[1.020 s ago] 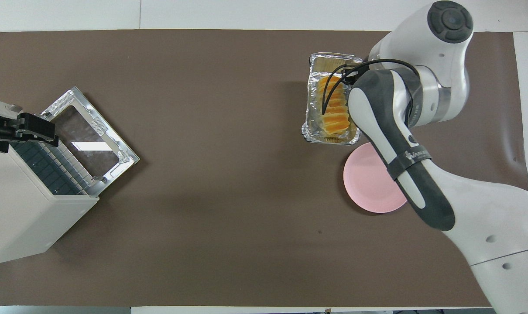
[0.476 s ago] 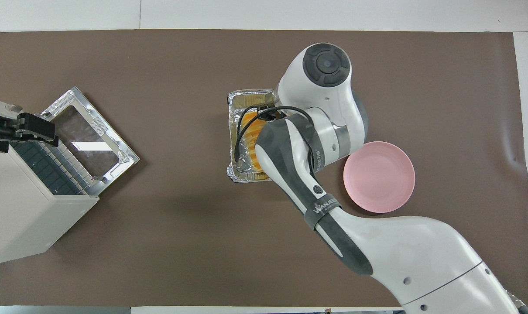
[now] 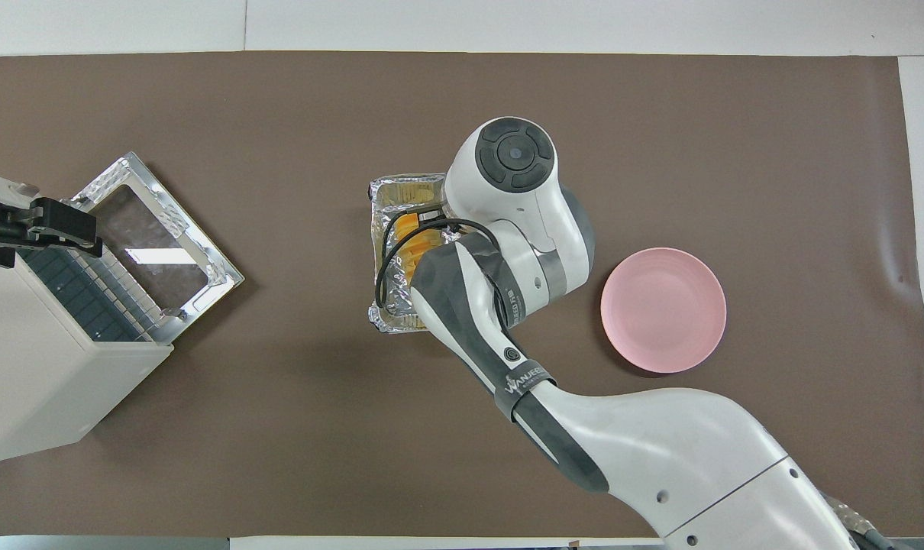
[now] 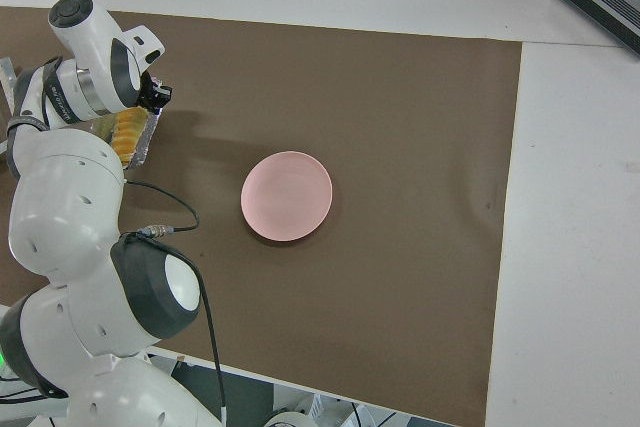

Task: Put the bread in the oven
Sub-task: 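Grasp the foil tray with the right gripper and slide it toward the oven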

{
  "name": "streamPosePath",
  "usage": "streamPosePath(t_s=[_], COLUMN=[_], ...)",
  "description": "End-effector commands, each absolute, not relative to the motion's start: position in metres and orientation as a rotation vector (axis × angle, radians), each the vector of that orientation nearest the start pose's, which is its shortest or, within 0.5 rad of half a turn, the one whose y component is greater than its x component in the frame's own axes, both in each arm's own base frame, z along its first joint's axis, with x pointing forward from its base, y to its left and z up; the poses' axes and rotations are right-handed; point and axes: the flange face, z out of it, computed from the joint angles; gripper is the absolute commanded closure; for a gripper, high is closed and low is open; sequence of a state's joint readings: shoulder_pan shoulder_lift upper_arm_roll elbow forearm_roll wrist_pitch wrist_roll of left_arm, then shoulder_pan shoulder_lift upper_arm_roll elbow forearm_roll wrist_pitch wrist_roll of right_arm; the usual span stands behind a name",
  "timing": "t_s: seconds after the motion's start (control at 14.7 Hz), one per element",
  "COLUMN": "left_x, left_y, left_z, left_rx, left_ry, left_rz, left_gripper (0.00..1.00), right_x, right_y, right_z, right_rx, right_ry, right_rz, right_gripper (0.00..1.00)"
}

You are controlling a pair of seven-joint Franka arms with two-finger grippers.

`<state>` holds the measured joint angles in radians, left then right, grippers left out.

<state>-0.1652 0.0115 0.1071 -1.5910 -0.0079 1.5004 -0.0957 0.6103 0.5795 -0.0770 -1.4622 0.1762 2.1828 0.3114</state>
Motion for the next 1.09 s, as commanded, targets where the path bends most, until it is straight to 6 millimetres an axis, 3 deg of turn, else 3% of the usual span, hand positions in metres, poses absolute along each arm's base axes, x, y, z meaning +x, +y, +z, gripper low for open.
streamPosePath(t_s=[0.0, 0.2, 0.41, 0.61, 0.68, 0.75, 1.02], left_x=[0.545, 0.545, 0.545, 0.545, 0.545, 0.545, 0.545], left_y=[-0.032, -0.032, -0.031, -0.032, -0.032, -0.032, -0.031], left_z=[0.601, 0.602, 0.601, 0.601, 0.601, 0.601, 0.601], left_rx=[-3.121, -3.121, -3.121, -3.121, -3.121, -3.121, -3.121], left_ry=[-0.062, -0.062, -0.065, -0.062, -0.062, -0.062, -0.065], left_rz=[0.159, 0.157, 0.159, 0.159, 0.159, 0.159, 0.159], left_gripper=[0.00, 0.00, 0.00, 0.00, 0.00, 0.00, 0.00], right_x=[0.603, 0.601, 0.600, 0.599, 0.599, 0.598, 0.599], right_y=[0.392, 0.392, 0.390, 0.390, 0.390, 0.389, 0.389], right_z=[0.351, 0.345, 0.325, 0.324, 0.323, 0.323, 0.338], right_rx=[-2.965, -2.970, -2.961, -2.962, -2.964, -2.968, -2.994], right_ry=[-0.213, -0.215, -0.207, -0.204, -0.200, -0.165, -0.121], right_rz=[-0.140, -0.139, -0.192, -0.190, -0.183, -0.169, -0.070], right_gripper=[1.00, 1.00, 1.00, 1.00, 0.17, 0.00, 0.00])
